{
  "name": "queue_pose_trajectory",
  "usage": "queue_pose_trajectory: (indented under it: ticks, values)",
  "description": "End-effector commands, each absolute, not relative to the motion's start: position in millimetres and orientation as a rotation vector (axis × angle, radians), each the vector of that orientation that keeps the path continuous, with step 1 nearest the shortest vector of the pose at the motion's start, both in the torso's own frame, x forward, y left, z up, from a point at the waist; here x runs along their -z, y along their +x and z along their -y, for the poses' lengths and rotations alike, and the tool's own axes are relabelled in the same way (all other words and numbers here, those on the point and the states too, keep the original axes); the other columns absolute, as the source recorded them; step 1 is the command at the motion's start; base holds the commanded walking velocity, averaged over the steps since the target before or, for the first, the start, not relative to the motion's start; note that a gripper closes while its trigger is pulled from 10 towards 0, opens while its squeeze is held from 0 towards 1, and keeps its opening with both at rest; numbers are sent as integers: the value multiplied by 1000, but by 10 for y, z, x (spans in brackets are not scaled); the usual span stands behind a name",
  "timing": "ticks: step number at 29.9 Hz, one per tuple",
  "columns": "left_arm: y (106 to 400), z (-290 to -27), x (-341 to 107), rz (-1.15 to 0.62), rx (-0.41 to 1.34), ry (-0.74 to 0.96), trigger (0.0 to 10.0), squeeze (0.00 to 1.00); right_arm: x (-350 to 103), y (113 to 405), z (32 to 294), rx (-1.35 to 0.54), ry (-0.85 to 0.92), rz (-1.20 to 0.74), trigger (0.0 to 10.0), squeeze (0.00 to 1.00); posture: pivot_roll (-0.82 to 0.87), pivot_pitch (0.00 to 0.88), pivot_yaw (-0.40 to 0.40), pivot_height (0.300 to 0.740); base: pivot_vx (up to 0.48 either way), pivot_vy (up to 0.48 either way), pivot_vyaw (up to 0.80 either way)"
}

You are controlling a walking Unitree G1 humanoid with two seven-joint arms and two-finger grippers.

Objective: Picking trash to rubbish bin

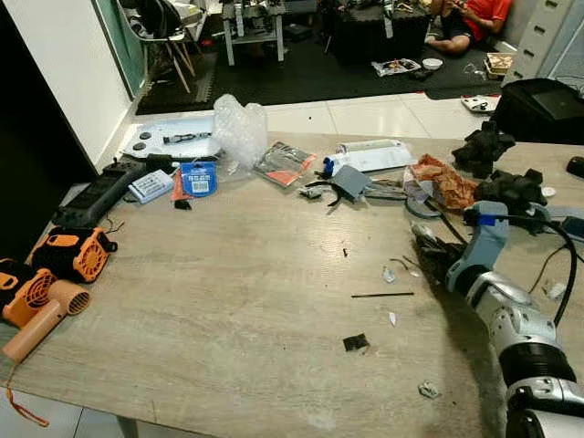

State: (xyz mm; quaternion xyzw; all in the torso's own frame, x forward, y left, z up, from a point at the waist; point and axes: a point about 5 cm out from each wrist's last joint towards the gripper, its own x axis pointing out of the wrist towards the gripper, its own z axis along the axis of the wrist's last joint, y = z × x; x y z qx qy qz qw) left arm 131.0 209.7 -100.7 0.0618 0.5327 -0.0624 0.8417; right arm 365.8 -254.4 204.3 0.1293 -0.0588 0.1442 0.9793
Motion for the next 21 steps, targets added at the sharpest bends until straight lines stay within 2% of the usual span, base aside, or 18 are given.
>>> queue_pose_trajectory:
  ticks: [1,5,6,10,12,14,15,16,19,21]
  values:
    - [1188,-2110,1047,-1173,113,117,10000,0,-2192,3609,2474,-385,308,226,0,0,-118,153,93,740,0,0,0]
    - [1207,-2108,1043,-1171,111,117,10000,0,-2322,3546,2386,-488,389,324,0,0,-117,145,91,740,0,0,0]
    - [1225,-2107,1038,-1168,106,115,10000,0,-2407,3467,2299,-599,446,402,0,0,-116,141,90,740,0,0,0]
    - [1239,-2105,1035,-1165,102,112,10000,0,-2431,3414,2239,-671,471,436,0,0,-115,139,88,740,0,0,0]
    - [1254,-2097,1031,-1153,80,82,10000,0,-2439,3294,2091,-811,498,464,0,0,-112,133,86,740,0,0,0]
    - [1259,-2095,1030,-1149,66,65,10000,0,-2432,3260,2036,-854,507,466,0,0,-112,131,86,740,0,0,0]
    - [1266,-2095,1028,-1145,55,54,10000,0,-2421,3244,1989,-880,516,461,2471,0,-112,128,84,740,0,0,0]
    - [1266,-2106,1027,-1145,41,52,10000,0,-2393,3242,1926,-896,537,442,10000,0,-114,126,84,740,0,0,0]
    - [1229,-2142,1037,-1171,26,83,10000,0,-2273,3274,1638,-925,574,353,10000,0,-119,119,86,740,0,0,0]
    - [1216,-2146,1041,-1180,30,96,10000,0,-2249,3276,1553,-935,579,332,10000,0,-120,118,86,740,0,0,0]
